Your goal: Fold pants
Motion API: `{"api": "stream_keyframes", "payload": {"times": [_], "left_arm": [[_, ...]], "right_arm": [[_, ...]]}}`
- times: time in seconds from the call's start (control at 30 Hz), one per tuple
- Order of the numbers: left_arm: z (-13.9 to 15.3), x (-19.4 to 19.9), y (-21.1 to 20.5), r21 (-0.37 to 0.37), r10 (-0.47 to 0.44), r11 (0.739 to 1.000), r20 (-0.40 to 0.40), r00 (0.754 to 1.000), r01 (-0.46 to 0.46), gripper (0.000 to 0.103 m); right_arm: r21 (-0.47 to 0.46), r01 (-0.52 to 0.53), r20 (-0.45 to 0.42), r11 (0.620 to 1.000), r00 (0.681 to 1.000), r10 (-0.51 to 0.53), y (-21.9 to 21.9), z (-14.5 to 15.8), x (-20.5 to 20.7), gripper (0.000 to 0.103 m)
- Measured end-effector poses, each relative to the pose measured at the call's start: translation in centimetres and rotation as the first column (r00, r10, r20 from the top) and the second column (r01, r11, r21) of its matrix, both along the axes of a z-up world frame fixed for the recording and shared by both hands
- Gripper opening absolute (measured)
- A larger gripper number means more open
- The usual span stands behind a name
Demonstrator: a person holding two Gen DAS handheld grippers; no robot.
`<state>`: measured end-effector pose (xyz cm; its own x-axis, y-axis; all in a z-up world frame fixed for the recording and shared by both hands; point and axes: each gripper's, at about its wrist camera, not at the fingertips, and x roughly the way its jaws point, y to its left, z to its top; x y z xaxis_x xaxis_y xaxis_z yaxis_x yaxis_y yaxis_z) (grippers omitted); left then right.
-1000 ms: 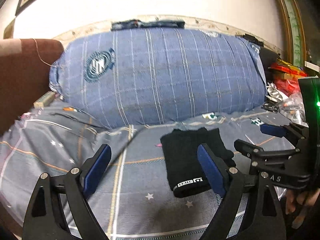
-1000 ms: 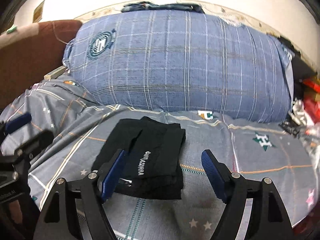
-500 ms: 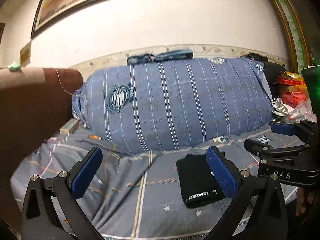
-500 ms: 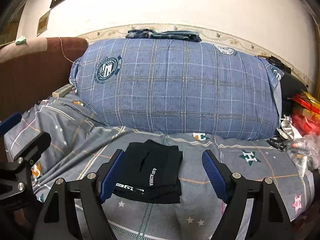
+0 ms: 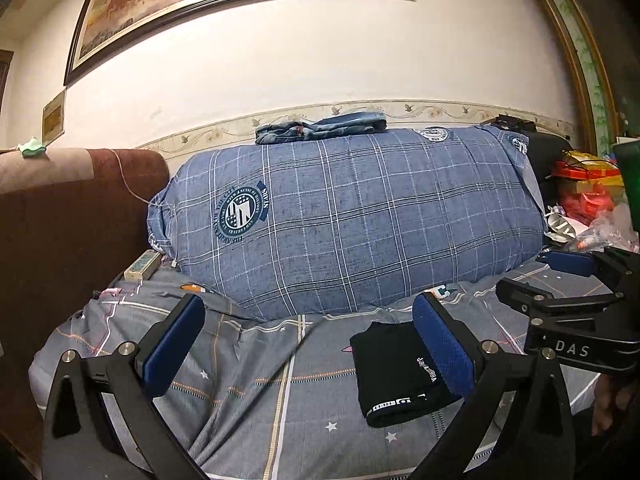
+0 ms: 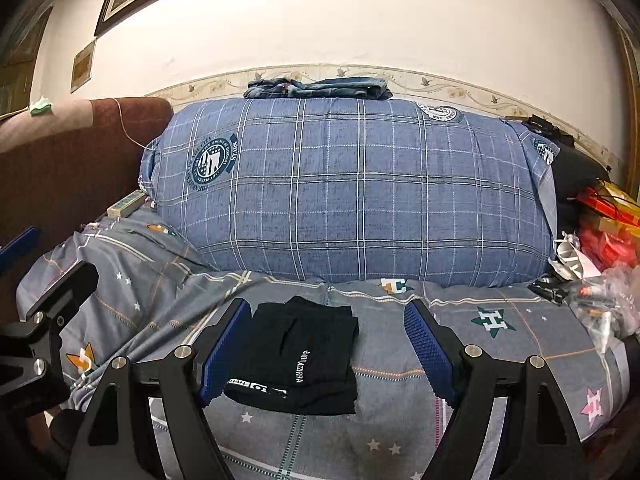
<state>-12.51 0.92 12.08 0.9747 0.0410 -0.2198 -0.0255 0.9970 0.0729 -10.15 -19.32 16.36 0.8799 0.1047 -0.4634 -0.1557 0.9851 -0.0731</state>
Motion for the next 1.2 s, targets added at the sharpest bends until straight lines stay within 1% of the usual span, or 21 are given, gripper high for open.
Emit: {"api": "stream_keyframes", "payload": {"times": [0.27, 0.43, 0.63, 1.03, 1.2], "left_arm": [[-1.1, 0.7, 0.5, -0.024, 0.043, 0.999, -0.037, 0.998, -0.043, 0.103], [-1.9, 1.1, 0.5, -0.021, 0.051, 0.998, -0.056, 0.997, -0.052, 0.103], [-2.4, 1.4, 0.6, -0.018, 0.057, 0.998, -0.065, 0.996, -0.058, 0.103], [-3.2, 2.0, 1.4, -0.03, 0.095, 0.995, -0.08, 0.992, -0.098, 0.103], [-3.4, 2.3, 1.4, -0.021, 0.11, 0.993, -0.095, 0.989, -0.112, 0.103]], "right_arm": [[0.004, -0.016, -0.009, 1.0, 1.0, 0.016, 0.3, -0.8, 0.0, 0.081], [0.009, -0.025, -0.03, 1.0, 0.999, 0.025, 0.7, -1.9, 0.4, 0.081], [-0.019, -0.029, -0.042, 0.999, 0.999, 0.029, 1.6, -2.9, 0.7, 0.081], [-0.025, -0.022, -0.047, 0.999, 0.999, 0.021, 2.0, -3.6, 1.1, 0.081], [-0.027, -0.02, -0.046, 0.999, 0.999, 0.019, 2.0, -3.6, 1.3, 0.081]]}}
